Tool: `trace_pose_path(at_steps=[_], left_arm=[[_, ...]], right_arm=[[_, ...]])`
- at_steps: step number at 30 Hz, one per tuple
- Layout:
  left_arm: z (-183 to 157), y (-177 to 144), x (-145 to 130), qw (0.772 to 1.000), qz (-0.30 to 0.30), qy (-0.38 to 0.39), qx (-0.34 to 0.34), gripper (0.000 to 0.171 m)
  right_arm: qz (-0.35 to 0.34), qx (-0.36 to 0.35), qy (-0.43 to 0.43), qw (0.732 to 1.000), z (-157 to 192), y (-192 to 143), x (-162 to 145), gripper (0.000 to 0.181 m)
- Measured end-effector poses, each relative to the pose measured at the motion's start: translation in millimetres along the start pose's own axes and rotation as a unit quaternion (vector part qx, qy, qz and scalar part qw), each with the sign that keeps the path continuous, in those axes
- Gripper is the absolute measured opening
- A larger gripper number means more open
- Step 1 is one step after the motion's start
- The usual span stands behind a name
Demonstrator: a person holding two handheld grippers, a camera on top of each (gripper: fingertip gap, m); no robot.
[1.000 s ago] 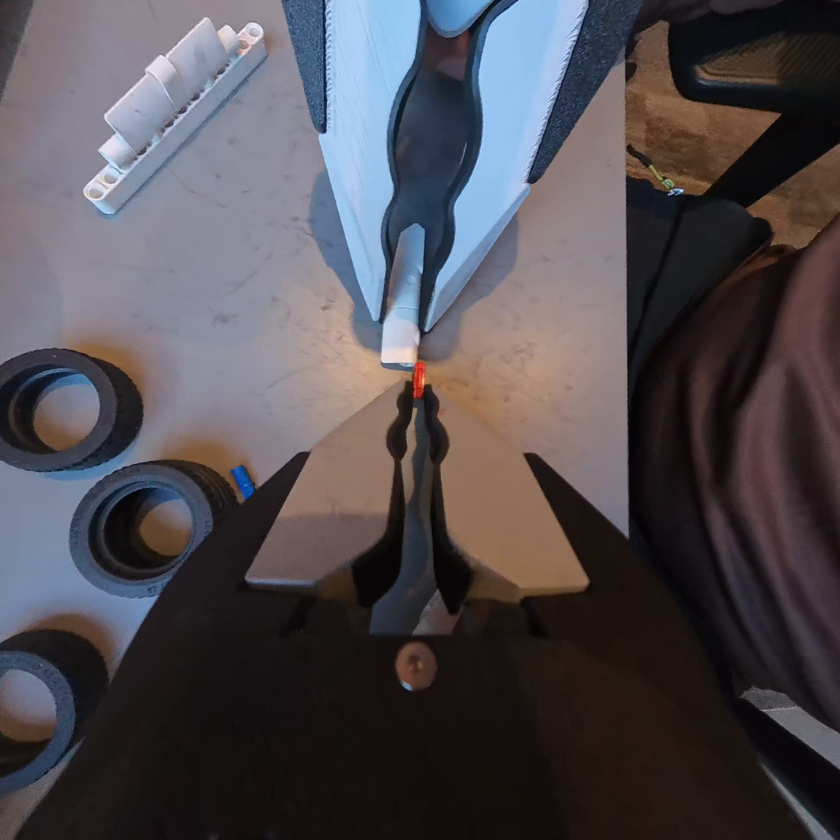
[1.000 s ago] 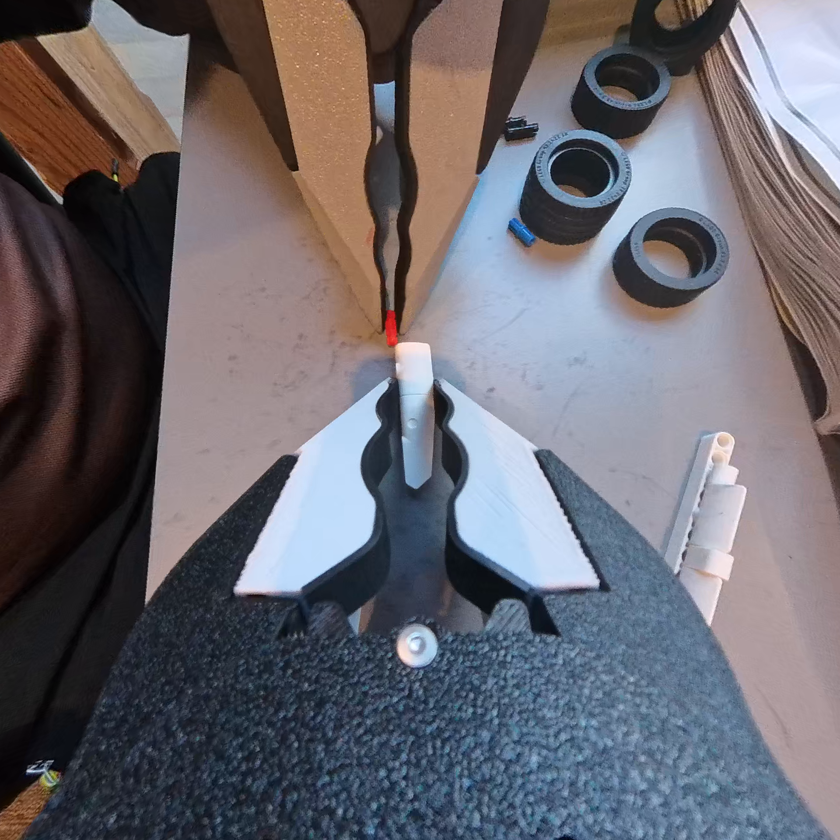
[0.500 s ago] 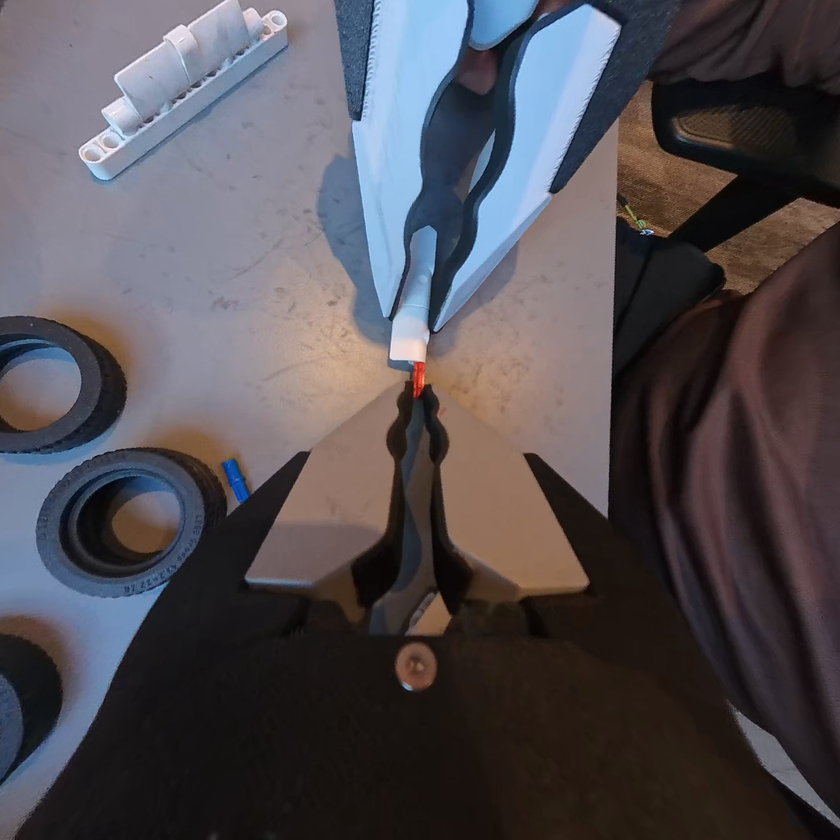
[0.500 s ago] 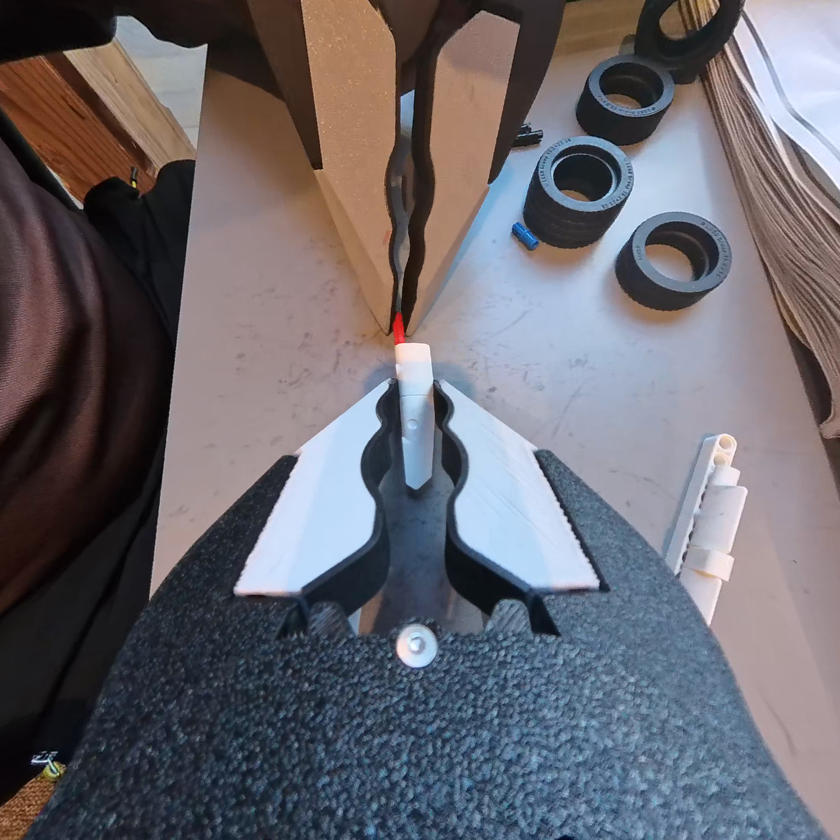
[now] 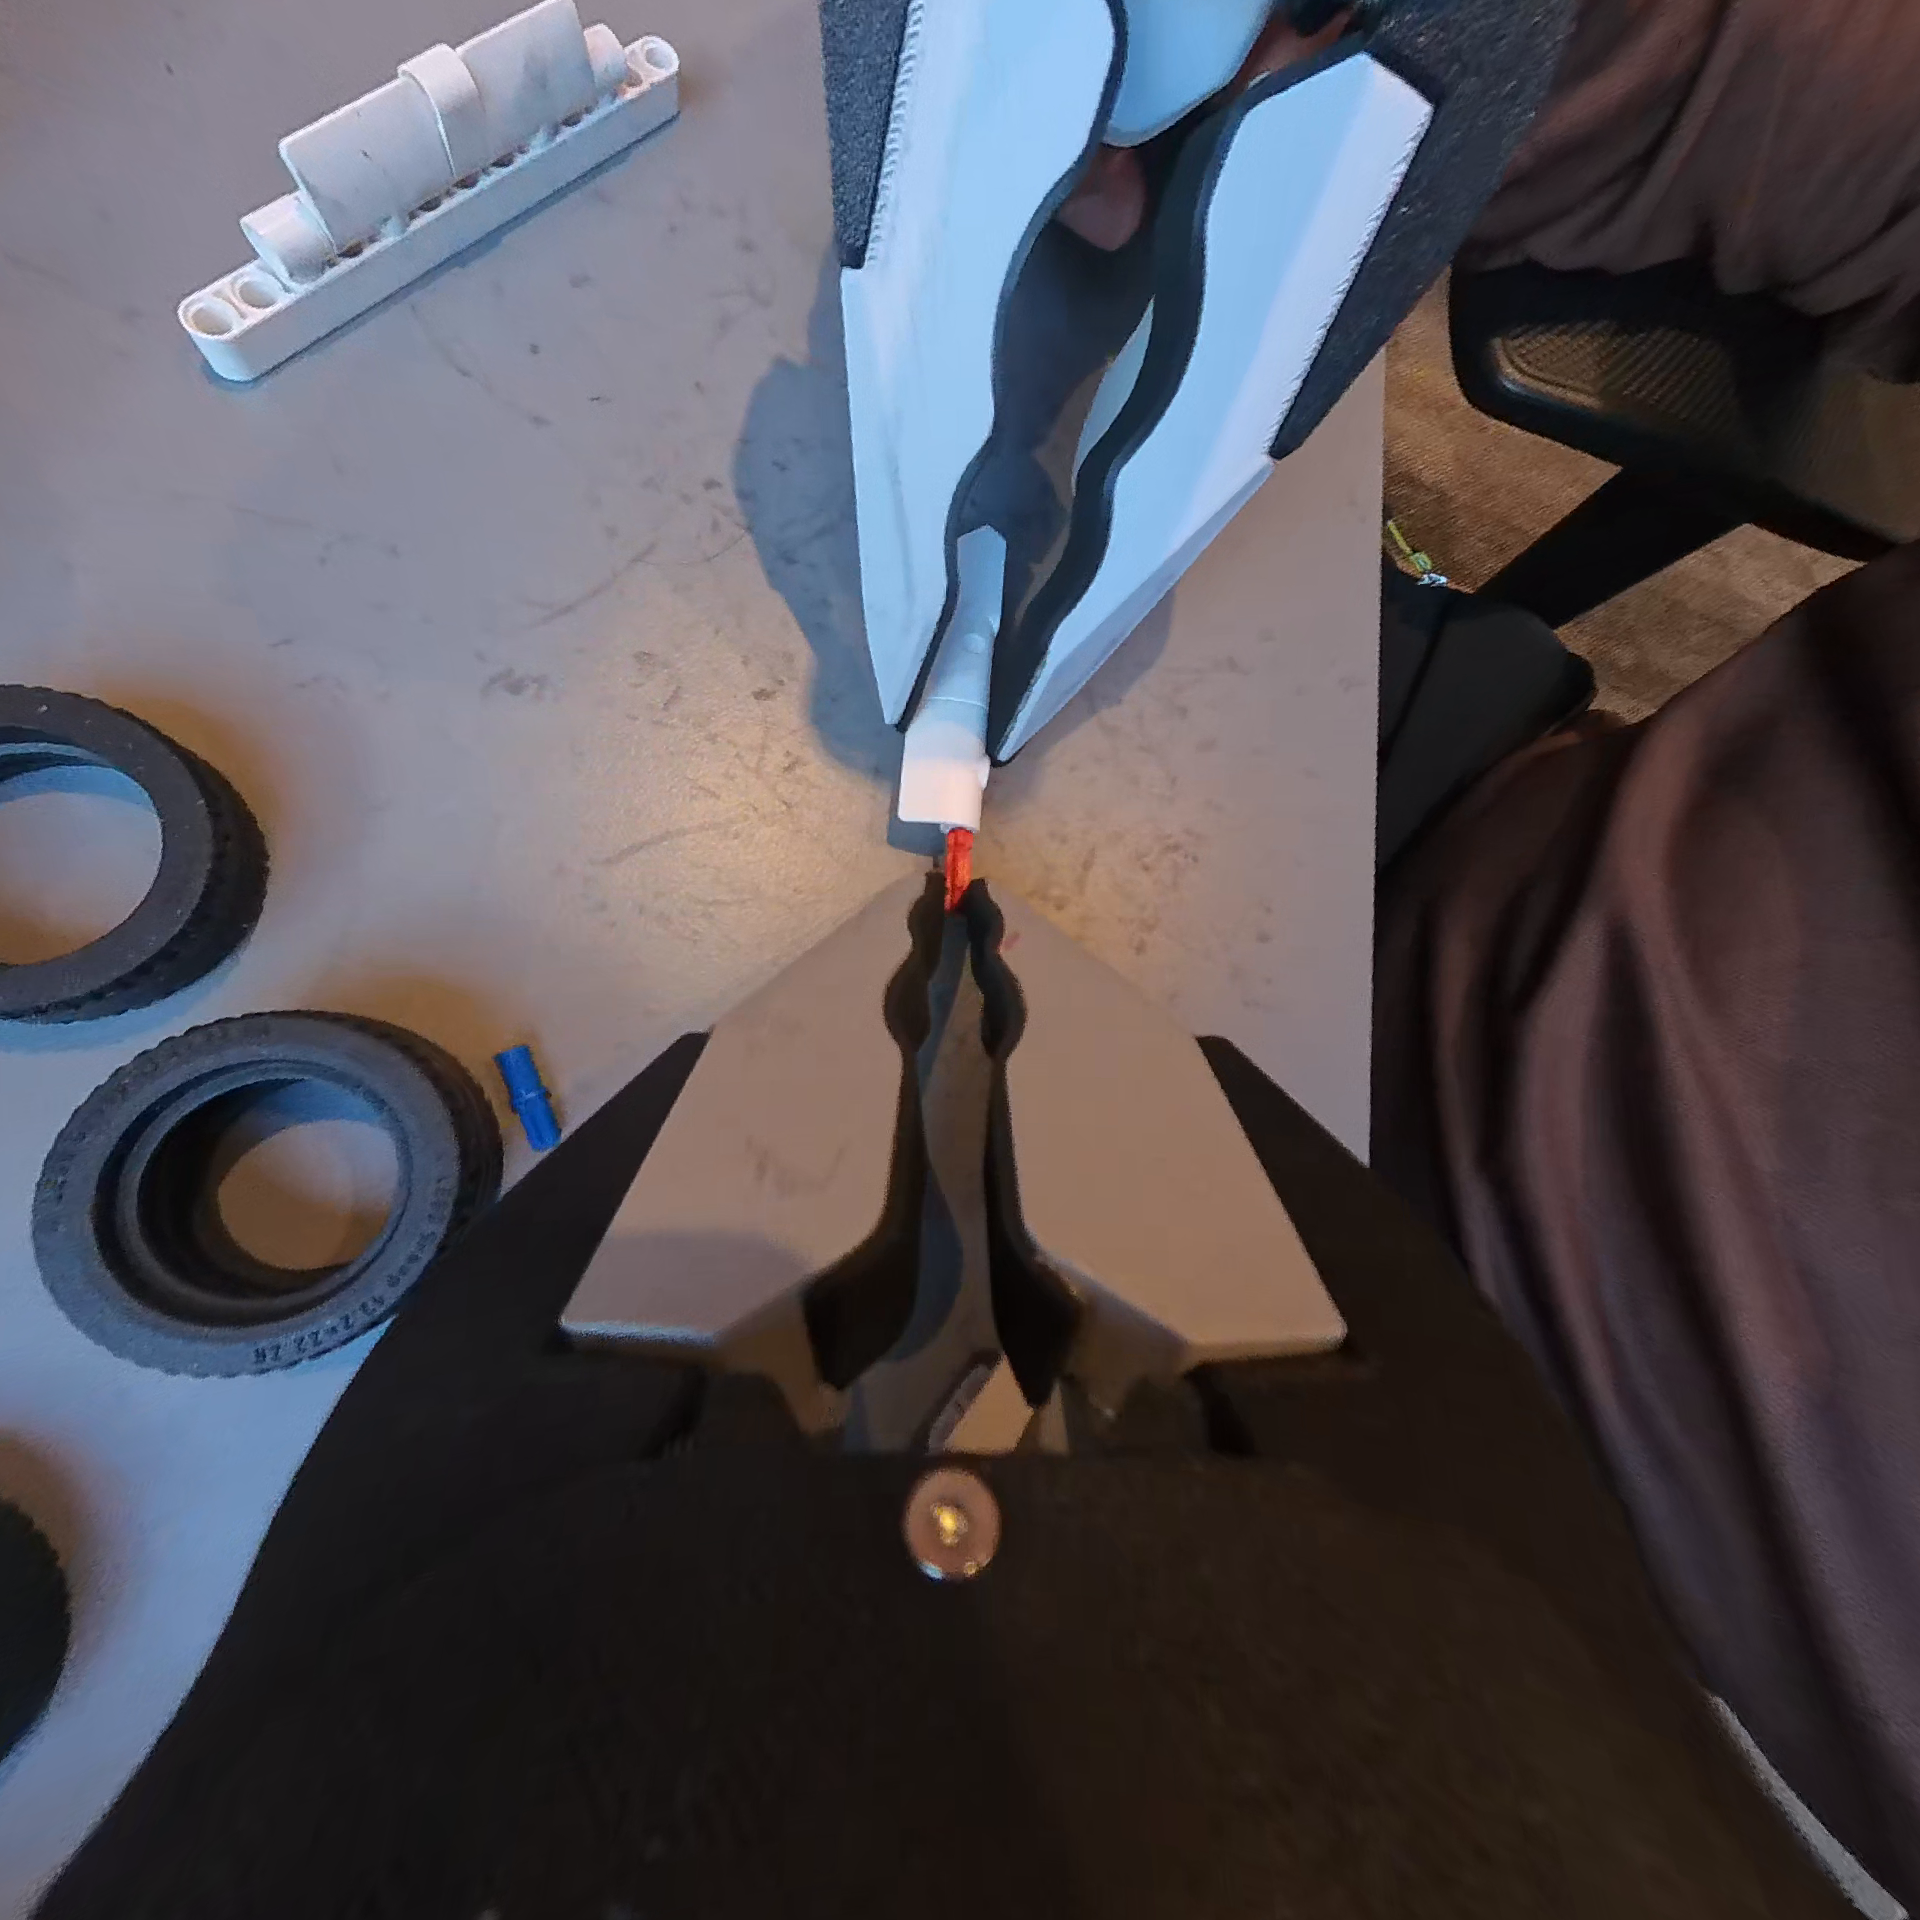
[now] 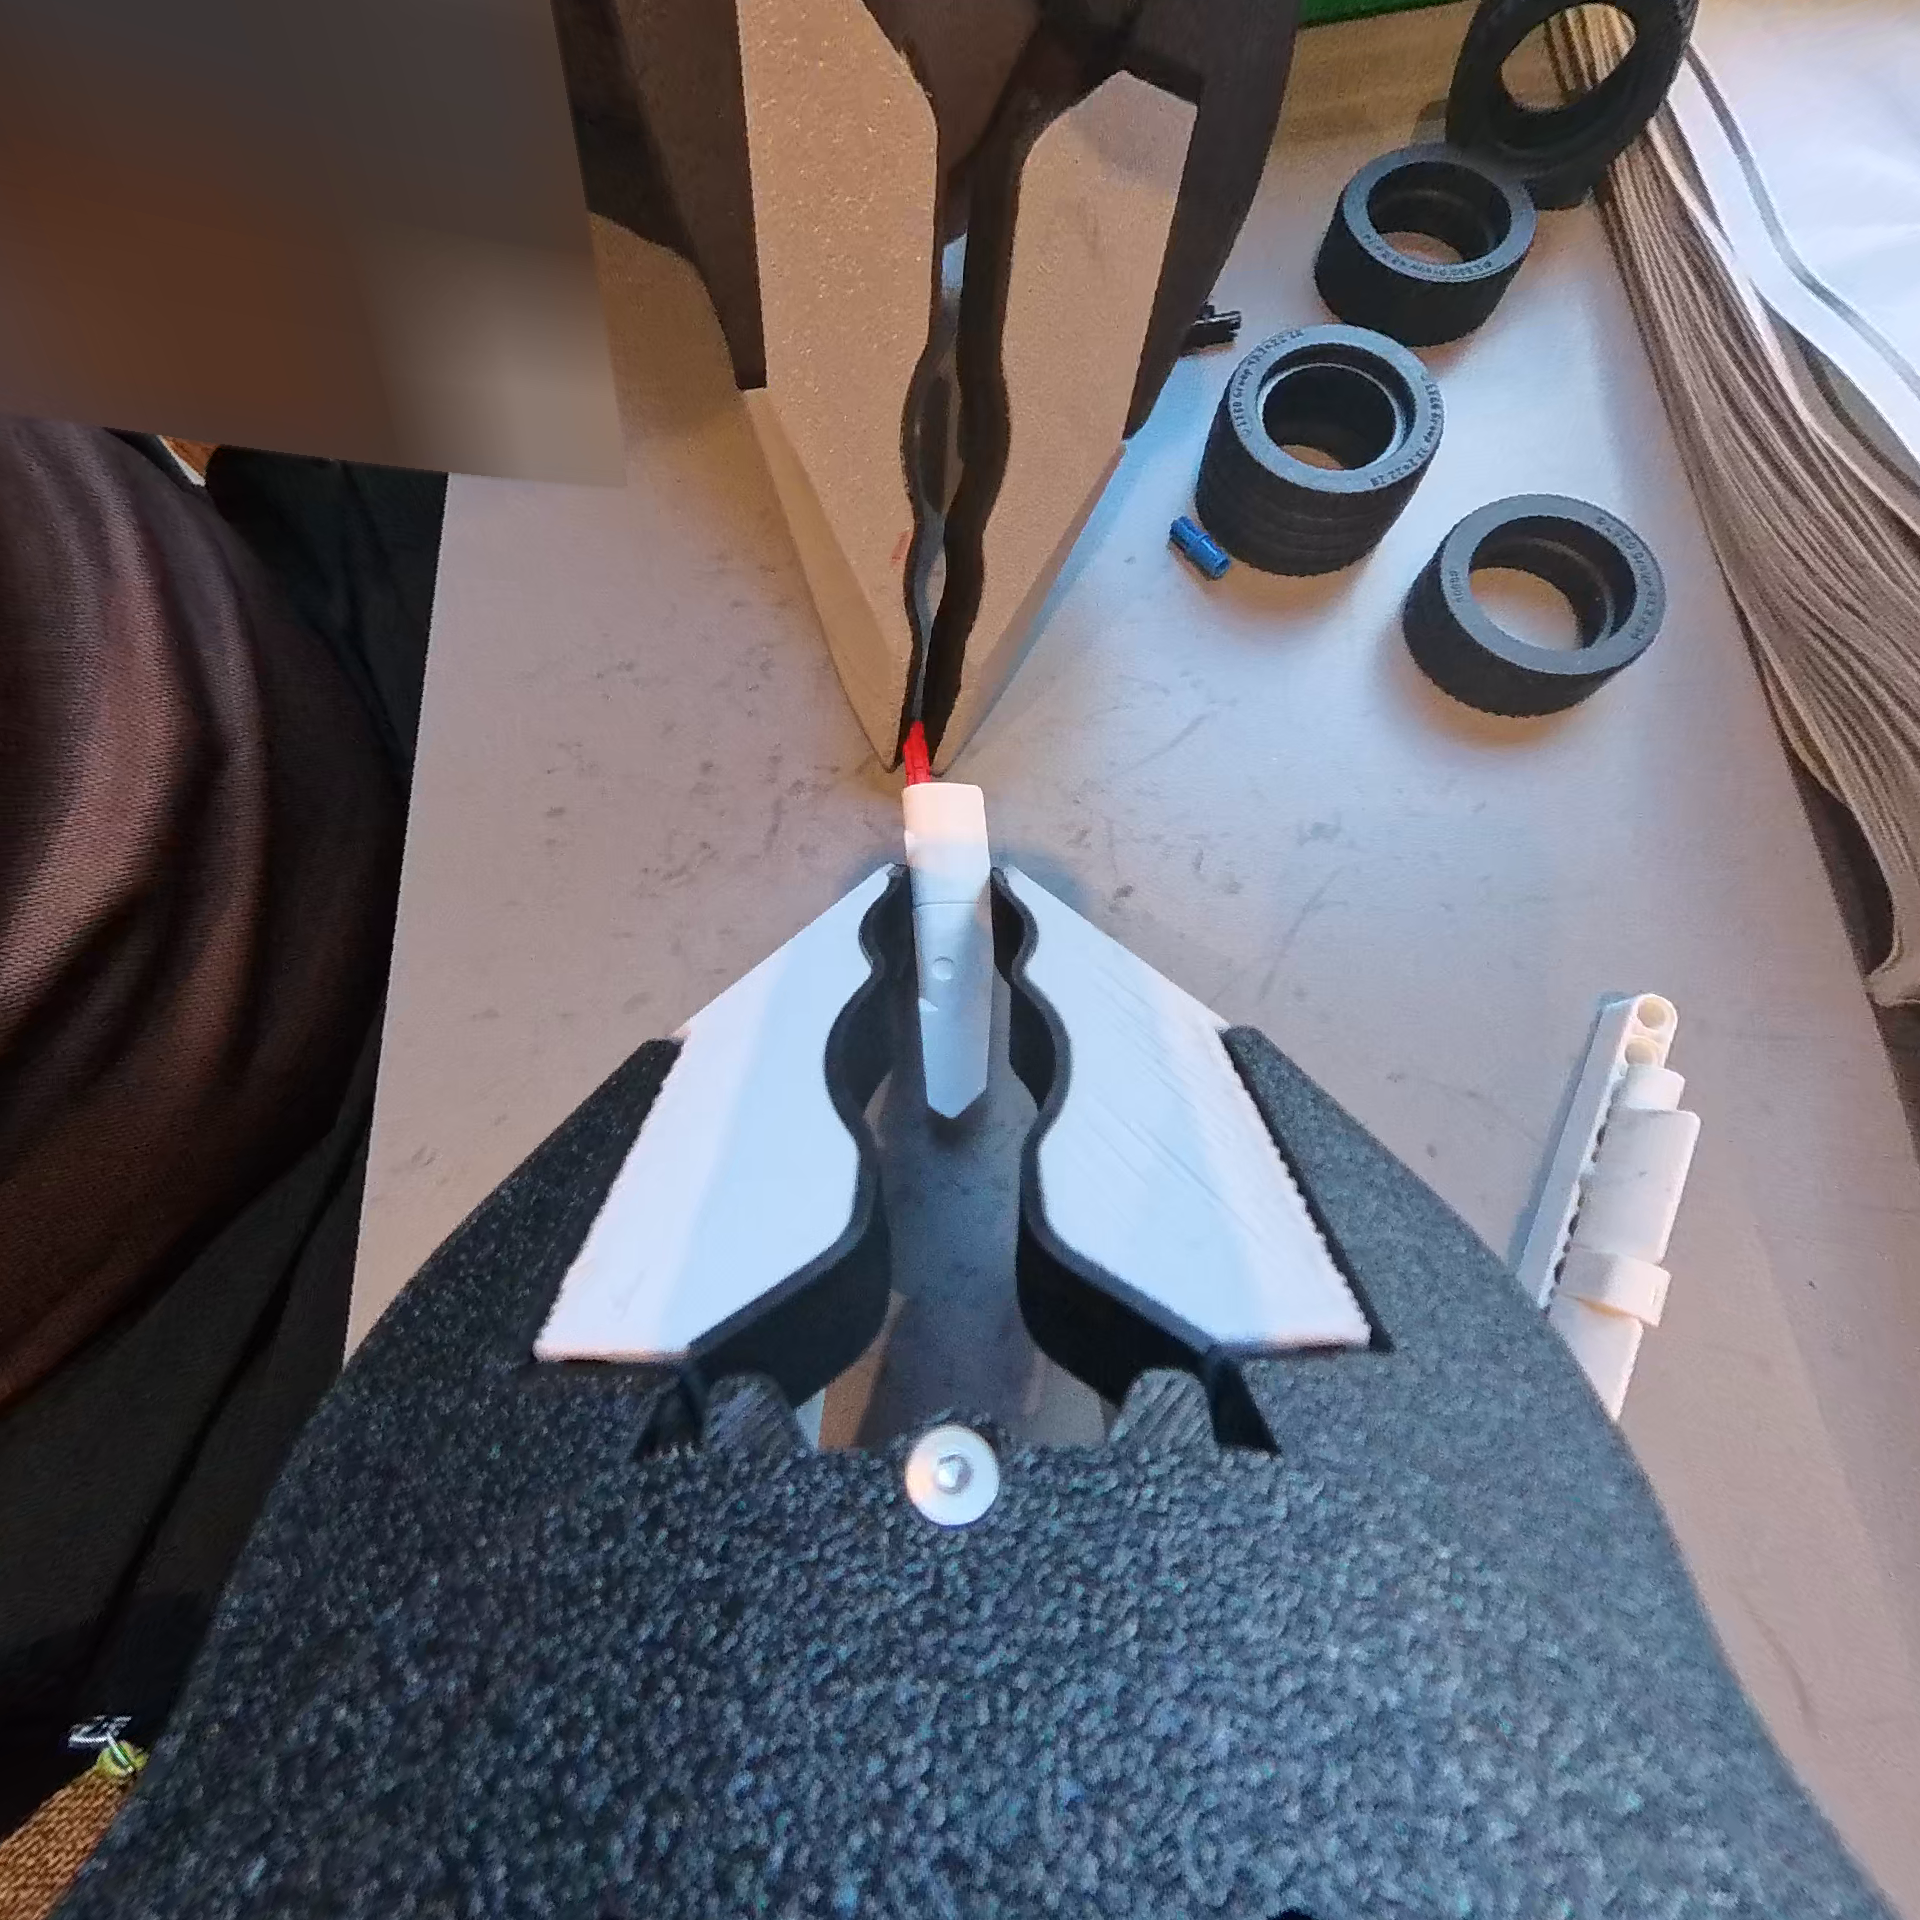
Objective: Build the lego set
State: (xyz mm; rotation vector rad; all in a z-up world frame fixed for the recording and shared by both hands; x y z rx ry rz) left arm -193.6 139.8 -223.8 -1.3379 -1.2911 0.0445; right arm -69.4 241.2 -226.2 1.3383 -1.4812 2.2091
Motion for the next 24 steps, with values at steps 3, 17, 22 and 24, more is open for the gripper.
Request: trace_pose_path(at_steps=[3, 17, 22, 24], left_arm=[[1.1, 0.2, -0.6, 1.000, -0.005, -0.006, -0.005, 0.001], [0.2, 2.2, 1.7, 1.000, -0.004, -0.019, 0.002, 0.001], [-1.1, 3.6, 2.9, 1.000, -0.004, -0.022, 0.010, 0.001], [-2.4, 3.7, 3.6, 1.000, 0.002, -0.016, 0.017, 0.001]], right_arm=[[0.001, 0.000, 0.001, 1.000, -0.2, 0.3, -0.1, 0.015], [0.002, 0.000, -0.004, 1.000, -0.9, -1.0, -1.4, 0.015], [0.004, -0.001, -0.004, 1.000, -1.4, -0.8, -1.7, 0.015], [0.009, -0.001, -0.007, 1.000, -0.7, 0.1, -1.7, 0.015]])
Point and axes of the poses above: each gripper's, where its closed fingertips meet, y out along the fingers, x out of its top, z = x × y across the jaws, the point moved 10 cm from there along -y, back along the fingers, and after that the axes turned 5 degrees about y, right-handed, at the moved point
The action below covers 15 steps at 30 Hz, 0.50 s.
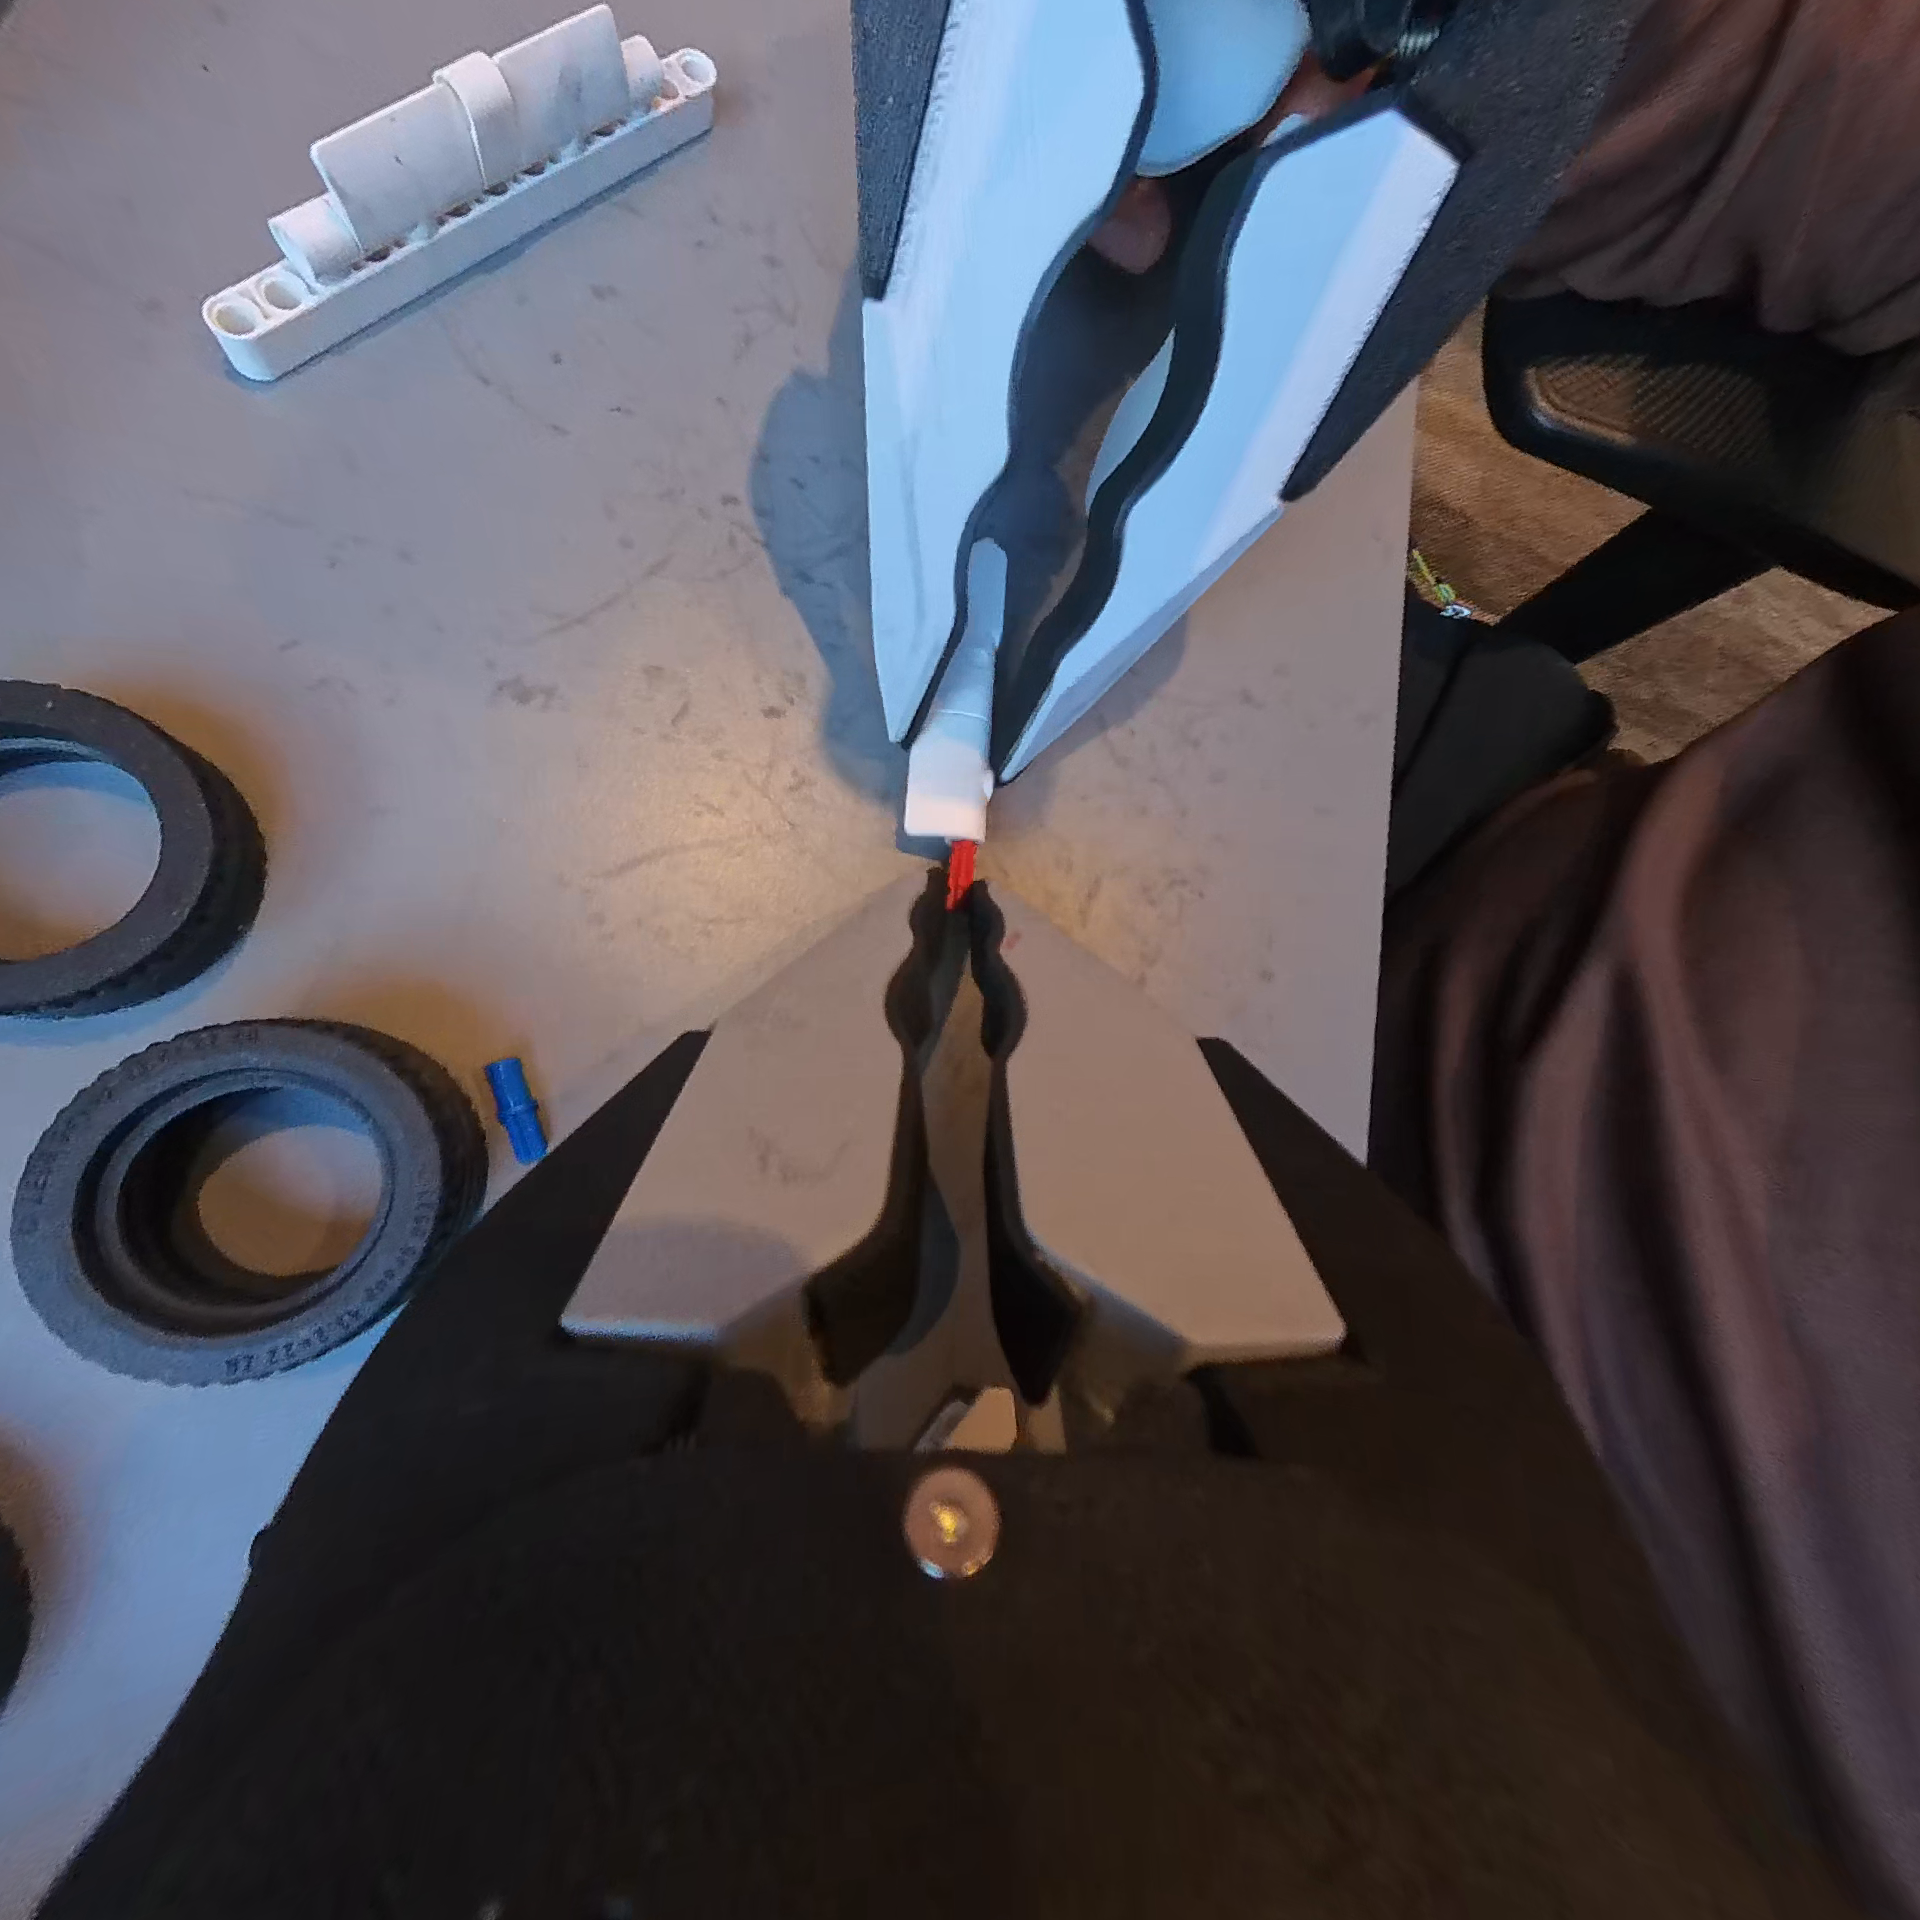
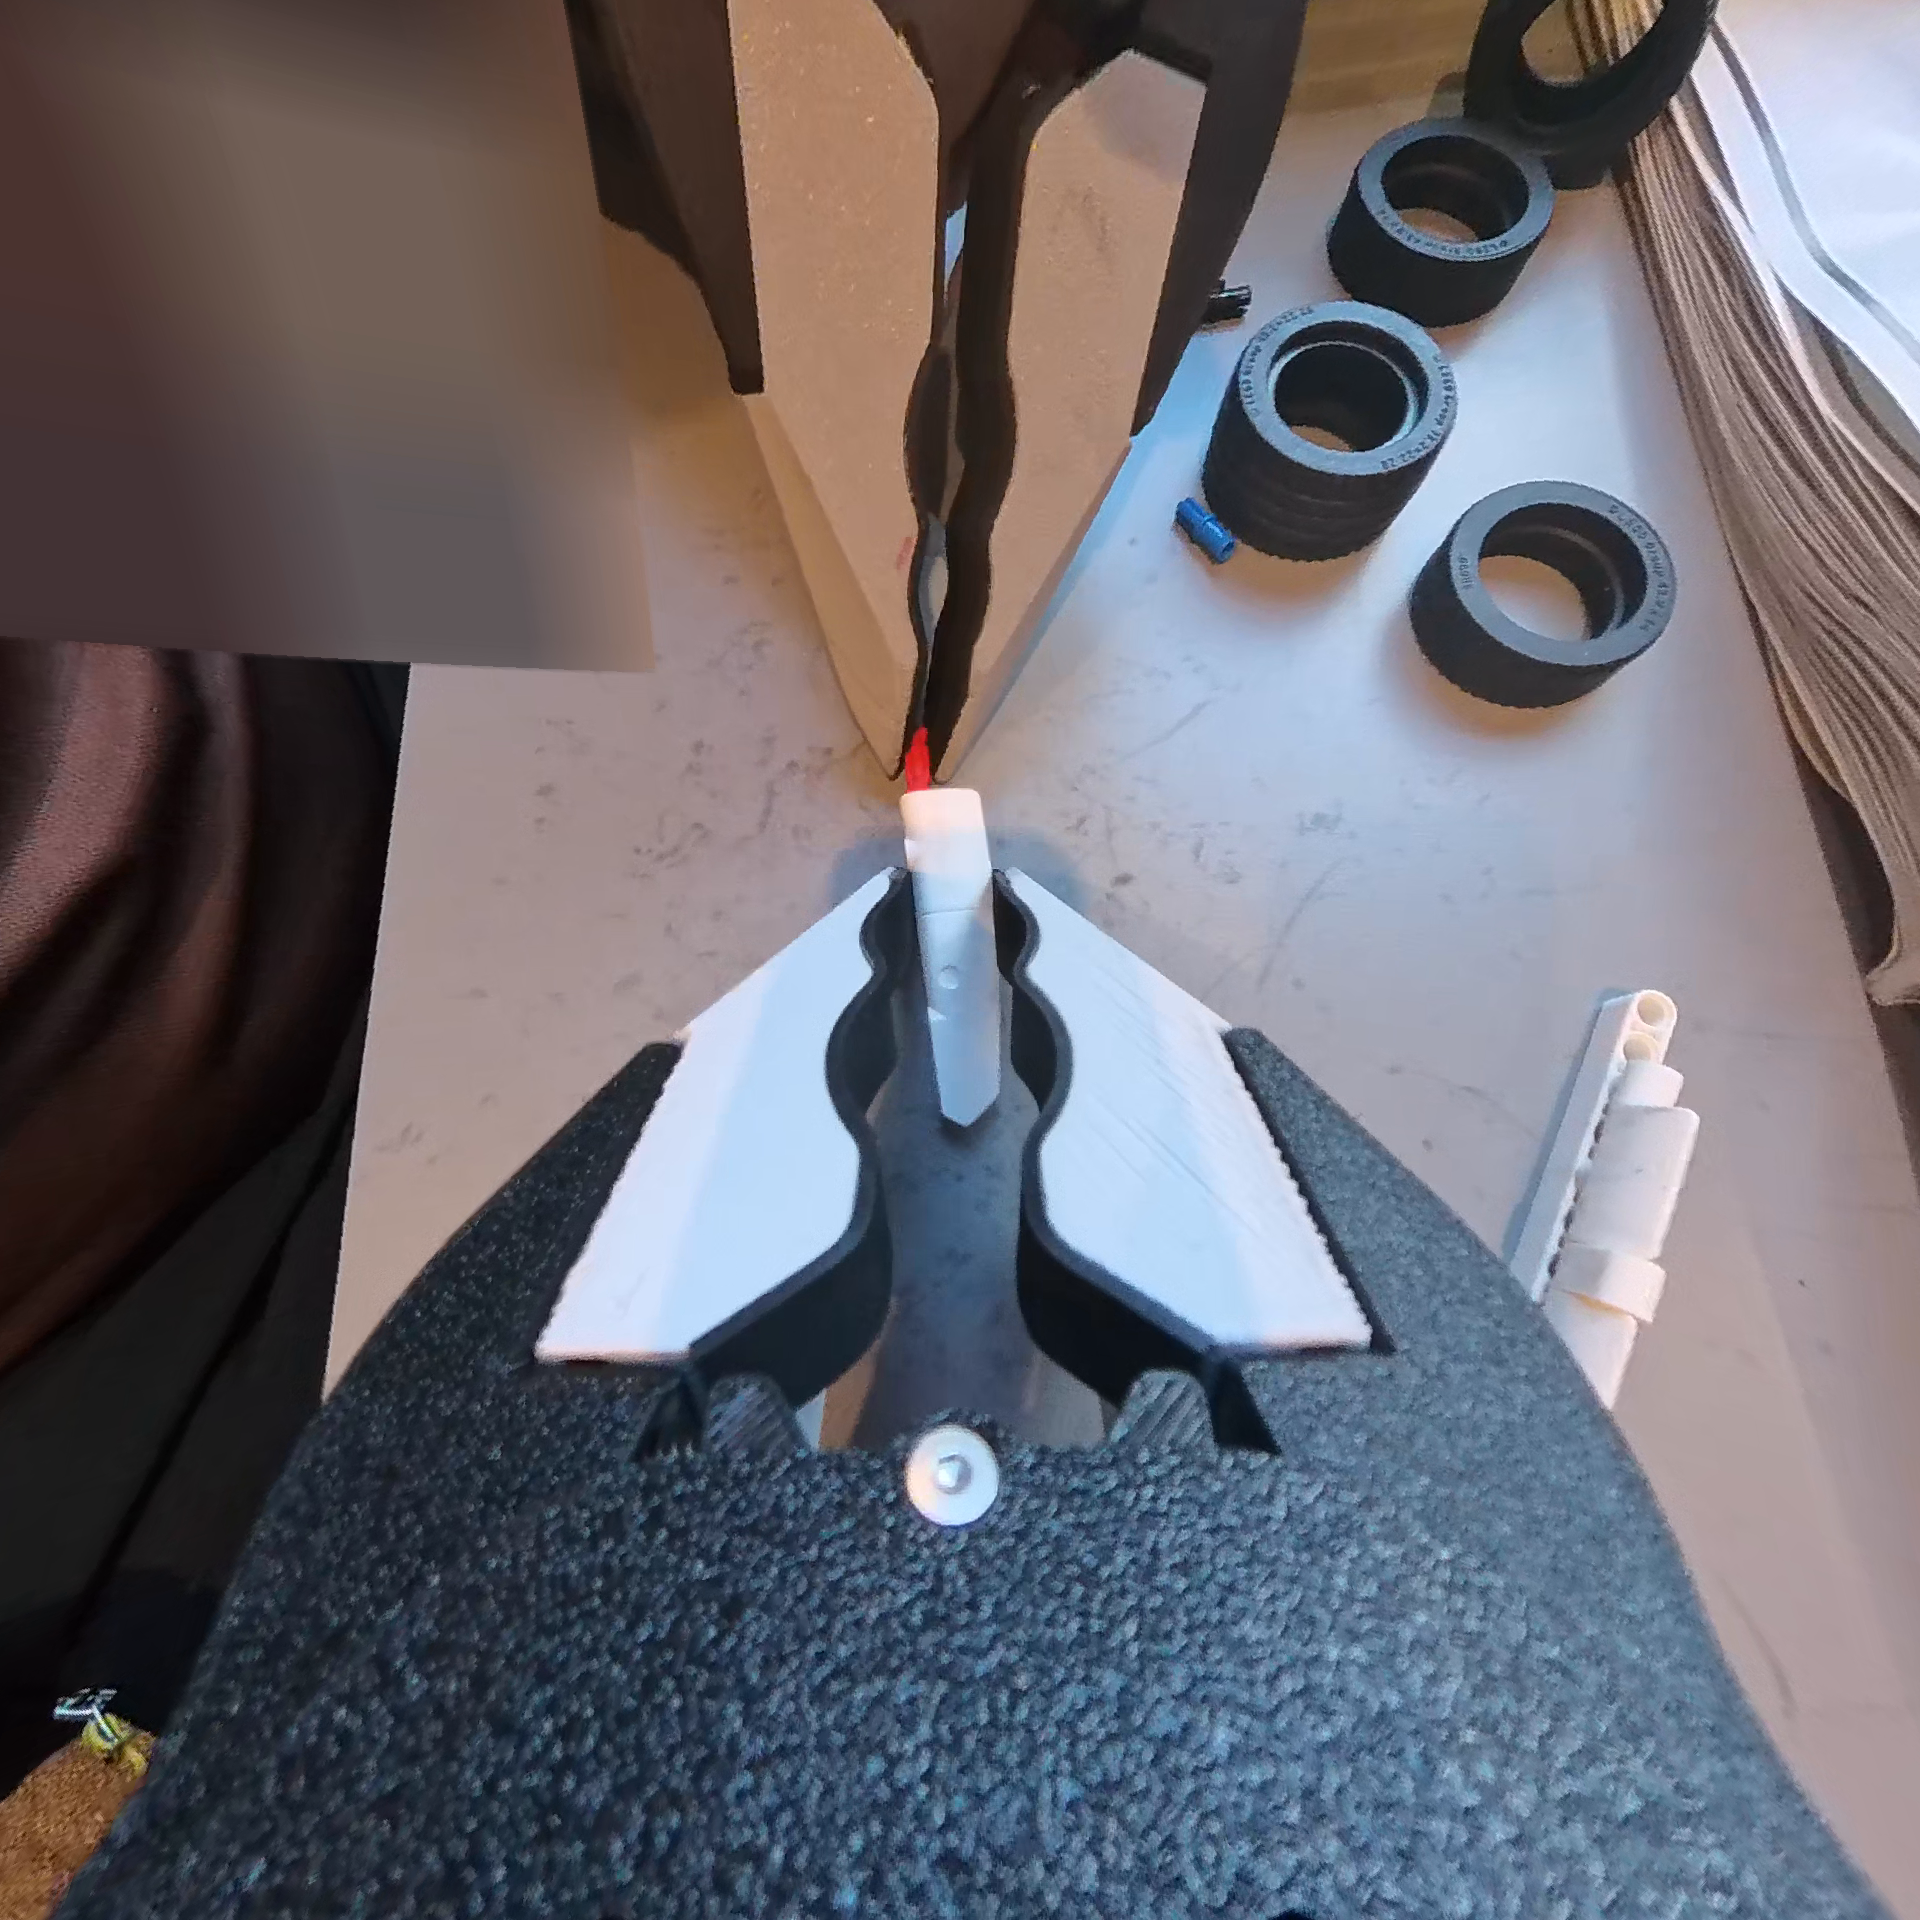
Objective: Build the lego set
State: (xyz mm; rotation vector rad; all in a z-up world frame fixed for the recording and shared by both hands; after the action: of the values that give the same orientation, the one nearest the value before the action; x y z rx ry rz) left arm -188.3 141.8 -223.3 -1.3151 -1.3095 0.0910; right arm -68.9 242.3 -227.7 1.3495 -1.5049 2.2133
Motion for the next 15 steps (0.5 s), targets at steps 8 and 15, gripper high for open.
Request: trace_pose_path(at_steps=[8, 15], left_arm=[[-3.3, 0.0, -0.5, 1.000, 0.002, 0.002, 0.019, 0.000], [-7.2, 1.2, -11.3, 0.997, -0.060, -0.026, 0.035, 0.001]], right_arm=[[0.008, -0.003, 0.007, 1.000, 1.2, 2.3, 1.5, 0.015], [0.000, -0.007, 0.019, 1.000, 3.3, 1.2, 1.0, 0.014]])
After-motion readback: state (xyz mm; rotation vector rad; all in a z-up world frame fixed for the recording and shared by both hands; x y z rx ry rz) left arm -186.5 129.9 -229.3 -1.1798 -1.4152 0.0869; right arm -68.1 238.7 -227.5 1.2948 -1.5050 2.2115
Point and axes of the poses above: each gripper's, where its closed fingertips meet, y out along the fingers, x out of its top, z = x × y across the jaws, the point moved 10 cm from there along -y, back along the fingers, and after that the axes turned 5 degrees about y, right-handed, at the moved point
